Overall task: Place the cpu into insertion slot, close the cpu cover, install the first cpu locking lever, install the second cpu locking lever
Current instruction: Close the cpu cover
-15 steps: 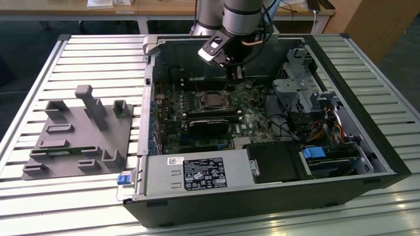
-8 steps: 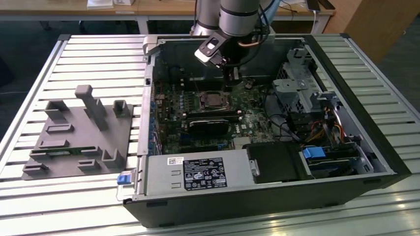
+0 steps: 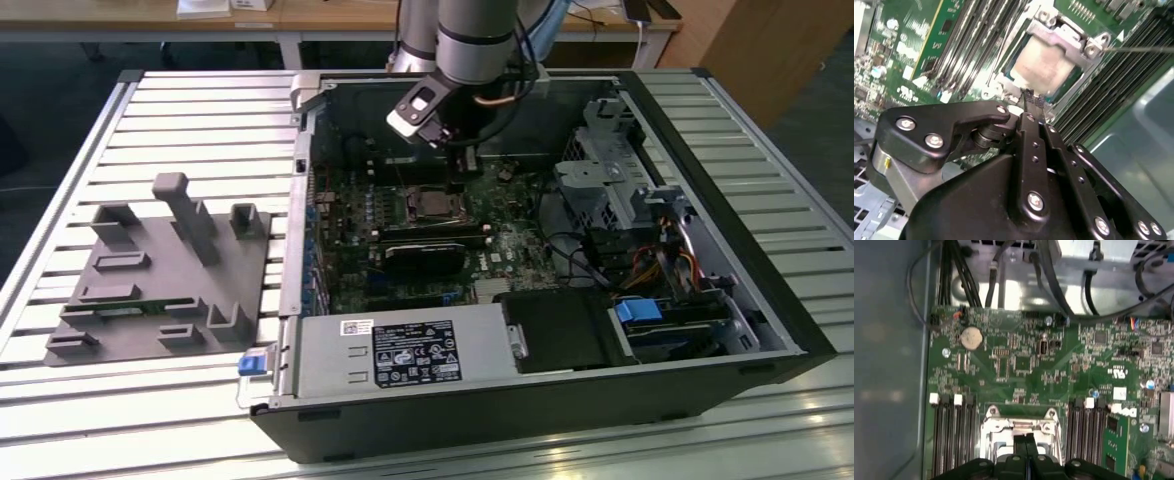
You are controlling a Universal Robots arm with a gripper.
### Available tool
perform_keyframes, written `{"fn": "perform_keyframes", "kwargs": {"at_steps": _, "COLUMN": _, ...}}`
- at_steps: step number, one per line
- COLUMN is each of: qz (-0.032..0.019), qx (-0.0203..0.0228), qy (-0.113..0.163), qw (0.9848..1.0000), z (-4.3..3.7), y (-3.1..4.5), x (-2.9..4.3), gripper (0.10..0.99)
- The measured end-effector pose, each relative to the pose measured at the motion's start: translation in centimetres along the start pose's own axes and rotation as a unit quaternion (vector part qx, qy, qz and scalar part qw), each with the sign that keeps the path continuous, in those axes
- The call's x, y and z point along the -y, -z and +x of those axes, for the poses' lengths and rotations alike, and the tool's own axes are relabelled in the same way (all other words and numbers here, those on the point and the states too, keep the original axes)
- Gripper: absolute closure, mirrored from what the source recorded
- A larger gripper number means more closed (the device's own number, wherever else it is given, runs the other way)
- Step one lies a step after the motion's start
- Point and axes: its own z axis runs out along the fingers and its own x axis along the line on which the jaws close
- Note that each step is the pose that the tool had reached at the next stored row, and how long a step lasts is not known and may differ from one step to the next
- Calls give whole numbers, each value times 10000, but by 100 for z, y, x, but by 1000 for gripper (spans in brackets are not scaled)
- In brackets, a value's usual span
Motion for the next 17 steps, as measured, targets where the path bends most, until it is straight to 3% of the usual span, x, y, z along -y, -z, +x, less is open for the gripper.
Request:
{"fn": "perform_keyframes", "kwargs": {"at_steps": 4, "qz": 0, "qx": 1, "qy": 0, "qw": 10000, "z": 3, "y": -15, "x": 93, "gripper": 980}}
{"fn": "perform_keyframes", "kwargs": {"at_steps": 17, "qz": 0, "qx": 1, "qy": 0, "qw": 10000, "z": 13, "y": -64, "x": 284, "gripper": 980}}
